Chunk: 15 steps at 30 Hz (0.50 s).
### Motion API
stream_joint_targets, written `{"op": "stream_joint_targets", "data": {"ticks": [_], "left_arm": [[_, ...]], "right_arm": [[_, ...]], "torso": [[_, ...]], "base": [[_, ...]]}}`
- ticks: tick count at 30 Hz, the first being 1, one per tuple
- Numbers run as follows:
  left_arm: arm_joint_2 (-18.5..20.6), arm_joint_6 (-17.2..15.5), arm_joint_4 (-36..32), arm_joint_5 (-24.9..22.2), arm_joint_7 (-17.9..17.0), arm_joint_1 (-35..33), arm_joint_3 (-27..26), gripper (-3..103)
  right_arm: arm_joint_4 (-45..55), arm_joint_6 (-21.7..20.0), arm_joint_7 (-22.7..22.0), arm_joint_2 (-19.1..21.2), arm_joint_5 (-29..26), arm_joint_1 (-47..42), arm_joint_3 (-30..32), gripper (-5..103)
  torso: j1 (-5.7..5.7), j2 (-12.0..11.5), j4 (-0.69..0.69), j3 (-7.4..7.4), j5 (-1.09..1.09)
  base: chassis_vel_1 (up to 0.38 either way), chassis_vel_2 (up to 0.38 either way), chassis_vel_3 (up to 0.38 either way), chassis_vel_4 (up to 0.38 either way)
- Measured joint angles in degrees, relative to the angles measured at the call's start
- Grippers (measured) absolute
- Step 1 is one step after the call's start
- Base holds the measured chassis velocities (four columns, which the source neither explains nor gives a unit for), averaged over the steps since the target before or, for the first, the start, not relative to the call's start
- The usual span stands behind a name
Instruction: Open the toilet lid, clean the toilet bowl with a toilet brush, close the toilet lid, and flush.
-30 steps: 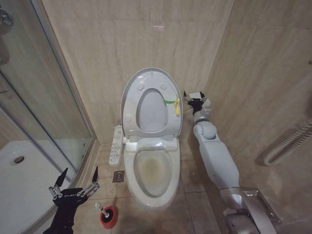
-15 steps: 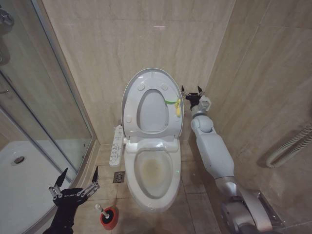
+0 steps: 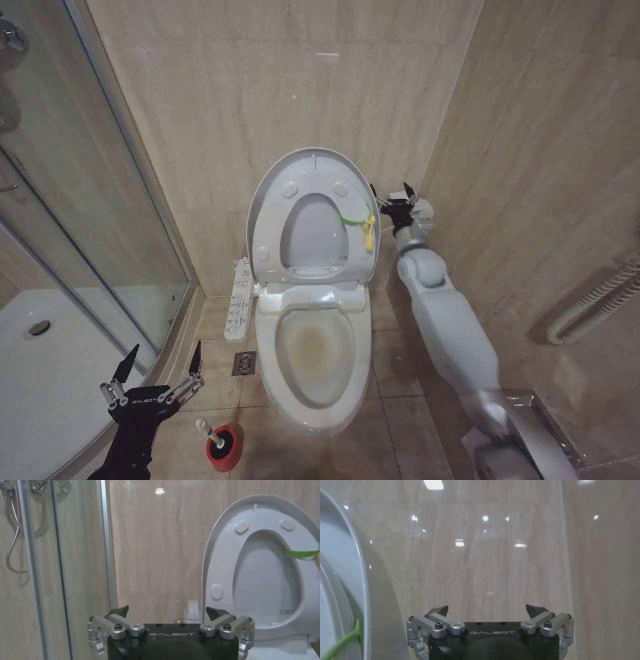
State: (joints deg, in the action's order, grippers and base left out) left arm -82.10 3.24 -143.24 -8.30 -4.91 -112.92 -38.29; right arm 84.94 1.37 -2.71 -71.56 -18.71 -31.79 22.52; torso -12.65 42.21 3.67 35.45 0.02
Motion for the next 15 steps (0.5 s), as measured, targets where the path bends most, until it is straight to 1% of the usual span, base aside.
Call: {"op": "stream_joint_targets", "data": {"ticks": [1,2,3,4,6,7,8,10,11,12,13,15], "left_arm": [[0.0,0.0,0.0,0.0,0.0,0.0,0.0,100],[0.0,0.0,0.0,0.0,0.0,0.0,0.0,100],[0.0,0.0,0.0,0.0,0.0,0.0,0.0,100],[0.0,0.0,0.0,0.0,0.0,0.0,0.0,100],[0.0,0.0,0.0,0.0,0.0,0.0,0.0,100],[0.0,0.0,0.0,0.0,0.0,0.0,0.0,100],[0.0,0.0,0.0,0.0,0.0,0.0,0.0,100],[0.0,0.0,0.0,0.0,0.0,0.0,0.0,100],[0.0,0.0,0.0,0.0,0.0,0.0,0.0,100],[0.0,0.0,0.0,0.0,0.0,0.0,0.0,100],[0.0,0.0,0.0,0.0,0.0,0.0,0.0,100],[0.0,0.0,0.0,0.0,0.0,0.0,0.0,100]], "right_arm": [[2.1,-0.6,-0.2,1.0,-0.1,-1.4,0.4,100],[5.8,-1.6,-0.7,2.9,-0.3,-3.9,1.3,100],[5.8,-1.6,-0.7,2.9,-0.3,-3.9,1.3,100],[9.6,-2.7,-1.4,4.4,-0.9,-6.8,2.2,100],[16.0,-4.4,-2.2,6.2,-2.7,-12.8,3.8,100],[16.0,-4.4,-2.2,6.2,-2.7,-12.8,3.8,100],[19.6,-5.1,-2.9,6.9,-3.9,-16.2,4.6,100],[21.7,-5.4,-3.8,7.2,-4.6,-18.5,5.2,100],[21.7,-5.4,-3.8,7.2,-4.6,-18.5,5.2,100],[22.0,-5.2,-4.5,7.1,-4.8,-18.8,5.3,100],[21.8,-4.9,-5.0,7.0,-4.8,-18.5,5.3,100],[21.7,-4.8,-5.3,6.9,-4.8,-18.1,5.2,100]], "torso": [[0.00,0.0,-0.02,0.00,0.01],[0.01,0.0,0.01,-0.01,0.00],[0.01,0.0,0.01,-0.01,0.00],[0.00,0.0,0.00,-0.01,-0.02],[0.01,0.0,0.05,-0.01,0.01],[0.01,0.0,0.05,-0.01,0.01],[0.01,0.0,0.03,-0.01,0.01],[0.02,0.0,0.04,-0.02,-0.01],[0.02,0.0,0.04,-0.02,-0.01],[0.02,0.0,0.00,-0.01,0.00],[0.02,0.0,-0.02,-0.01,0.00],[0.02,0.0,-0.03,-0.01,-0.01]], "base": [[0.000,0.000,0.000,0.000],[0.000,0.000,0.000,0.000],[0.000,0.000,0.000,0.000],[0.000,0.000,0.000,0.000],[0.000,0.000,0.000,0.000],[0.000,0.000,0.000,0.000],[0.000,0.000,0.000,0.000],[0.000,0.000,0.000,0.000],[0.000,0.000,0.000,0.000],[0.000,0.000,0.000,0.000],[0.000,0.000,0.000,0.000],[0.000,0.000,0.000,0.000]]}}
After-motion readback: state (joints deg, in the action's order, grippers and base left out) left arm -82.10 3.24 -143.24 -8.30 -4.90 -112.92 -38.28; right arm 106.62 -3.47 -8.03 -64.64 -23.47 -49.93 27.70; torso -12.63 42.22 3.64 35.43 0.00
